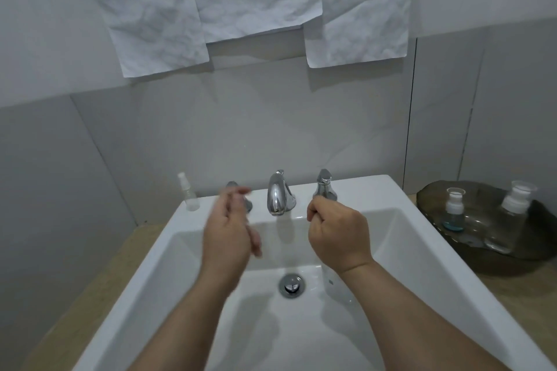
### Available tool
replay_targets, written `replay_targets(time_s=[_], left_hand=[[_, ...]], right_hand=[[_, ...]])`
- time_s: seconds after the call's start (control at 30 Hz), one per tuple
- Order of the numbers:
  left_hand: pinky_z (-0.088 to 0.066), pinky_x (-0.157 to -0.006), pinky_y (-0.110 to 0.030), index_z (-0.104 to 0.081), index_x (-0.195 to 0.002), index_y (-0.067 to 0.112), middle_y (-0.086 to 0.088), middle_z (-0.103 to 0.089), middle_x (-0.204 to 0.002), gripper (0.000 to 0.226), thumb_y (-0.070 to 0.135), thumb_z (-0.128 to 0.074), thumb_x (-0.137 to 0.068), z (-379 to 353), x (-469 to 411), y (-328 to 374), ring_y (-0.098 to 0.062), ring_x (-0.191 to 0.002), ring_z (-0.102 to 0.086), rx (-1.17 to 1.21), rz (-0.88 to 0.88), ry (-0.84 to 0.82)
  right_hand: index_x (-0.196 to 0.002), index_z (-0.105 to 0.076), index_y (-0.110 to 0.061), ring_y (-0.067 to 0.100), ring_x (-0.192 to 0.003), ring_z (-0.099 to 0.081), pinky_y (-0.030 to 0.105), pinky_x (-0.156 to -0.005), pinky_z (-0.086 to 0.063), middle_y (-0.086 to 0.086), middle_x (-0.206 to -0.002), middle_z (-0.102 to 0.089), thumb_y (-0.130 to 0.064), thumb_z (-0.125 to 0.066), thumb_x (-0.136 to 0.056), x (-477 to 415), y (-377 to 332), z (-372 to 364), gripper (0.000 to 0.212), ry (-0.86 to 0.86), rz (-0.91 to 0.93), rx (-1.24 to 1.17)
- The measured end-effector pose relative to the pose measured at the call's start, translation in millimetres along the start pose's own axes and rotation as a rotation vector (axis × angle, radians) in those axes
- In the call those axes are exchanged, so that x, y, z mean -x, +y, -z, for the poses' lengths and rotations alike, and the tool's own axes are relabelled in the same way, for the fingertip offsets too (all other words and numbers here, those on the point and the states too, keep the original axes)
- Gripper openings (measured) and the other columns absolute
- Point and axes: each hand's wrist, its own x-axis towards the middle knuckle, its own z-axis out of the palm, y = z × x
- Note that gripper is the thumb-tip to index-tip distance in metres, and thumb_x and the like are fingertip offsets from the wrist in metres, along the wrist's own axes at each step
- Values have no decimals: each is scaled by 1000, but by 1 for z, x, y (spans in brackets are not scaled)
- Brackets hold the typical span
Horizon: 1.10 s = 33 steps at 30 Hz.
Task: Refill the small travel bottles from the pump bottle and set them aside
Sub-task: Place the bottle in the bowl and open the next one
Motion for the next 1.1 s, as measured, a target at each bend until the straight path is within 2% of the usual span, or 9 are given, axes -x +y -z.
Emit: replay_targets(time_s=[0.1, 0.23, 0.37, 0.5, 0.6, 0.67, 0.77, 0.93, 1.1], left_hand=[[-25, -43, -20, -72, -112, 21, -8, -46, -86, 31, 15, -43, -106, -8, 16, -22, -16, -40, -35, 99, 383, -188], [-26, -44, -23, -79, -107, 18, -10, -53, -78, 42, 7, -41, -96, 5, 17, -37, -21, -41, -36, -7, 333, -238], [-40, -53, -28, -76, -107, 7, -5, -67, -82, 17, 12, -67, -94, 6, 21, -44, -19, -52, -43, -11, 509, -363], [-50, -66, -26, -70, -108, 3, 0, -65, -76, 20, 9, -77, -90, 7, 18, -46, -13, -61, -54, 112, 517, -390], [-53, -73, -25, -73, -110, 1, -5, -68, -84, 18, 5, -71, -92, 8, 14, -47, -16, -75, -61, 221, 545, -402], [-53, -75, -27, -75, -109, 0, -8, -69, -87, 18, 1, -64, -95, 7, 13, -47, -19, -81, -62, 272, 568, -407], [-51, -69, -29, -74, -103, -1, -11, -65, -83, 23, -4, -53, -95, 5, 15, -44, -22, -75, -61, 328, 597, -416], [-53, -70, -29, -62, -106, 2, -11, -62, -88, 10, -3, -56, -99, 6, 15, -48, -23, -75, -62, 320, 548, -434], [-58, -82, -31, -67, -109, 3, -11, -66, -97, 19, -4, -70, -91, 11, 14, -58, -24, -83, -69, 213, 406, -380]], right_hand=[[-63, -58, -18, 28, -44, -48, 30, -40, -40, -2, -52, -53, -16, -37, -76, 1, 4, 4, 25, 17, -28, 10], [-64, -59, -18, 29, -48, -51, 29, -46, -38, -2, -54, -56, -10, -43, -75, 4, 6, 5, 21, -23, -107, 13], [-68, -62, -18, 31, -58, -53, 31, -55, -35, 0, -59, -59, -13, -43, -75, 5, 4, 6, 21, -146, -201, -19], [-69, -64, -19, 25, -62, -50, 36, -59, -42, -11, -56, -50, -17, -39, -79, 8, -2, 12, 26, -263, -312, -138], [-72, -64, -13, 28, -64, -54, 40, -63, -49, -2, -60, -57, -12, -48, -91, 9, -6, 19, 25, -312, -435, -143], [-72, -62, -9, 30, -65, -55, 40, -63, -50, 7, -66, -62, -23, -49, -95, 11, -8, 24, 29, -397, -531, -120], [-71, -62, -2, 25, -58, -61, 37, -61, -53, 13, -70, -71, -49, -43, -102, 14, -17, 21, 60, -615, -628, -128], [-67, -63, -8, 18, -39, -46, 20, -41, -33, 5, -50, -59, -59, -44, -103, 21, -25, 12, 65, -810, -831, -268], [-69, -52, -14, 14, -36, -31, 18, -41, -21, 0, -48, -47, -44, -57, -99, 20, -23, 13, 43, -698, -1149, -453]])
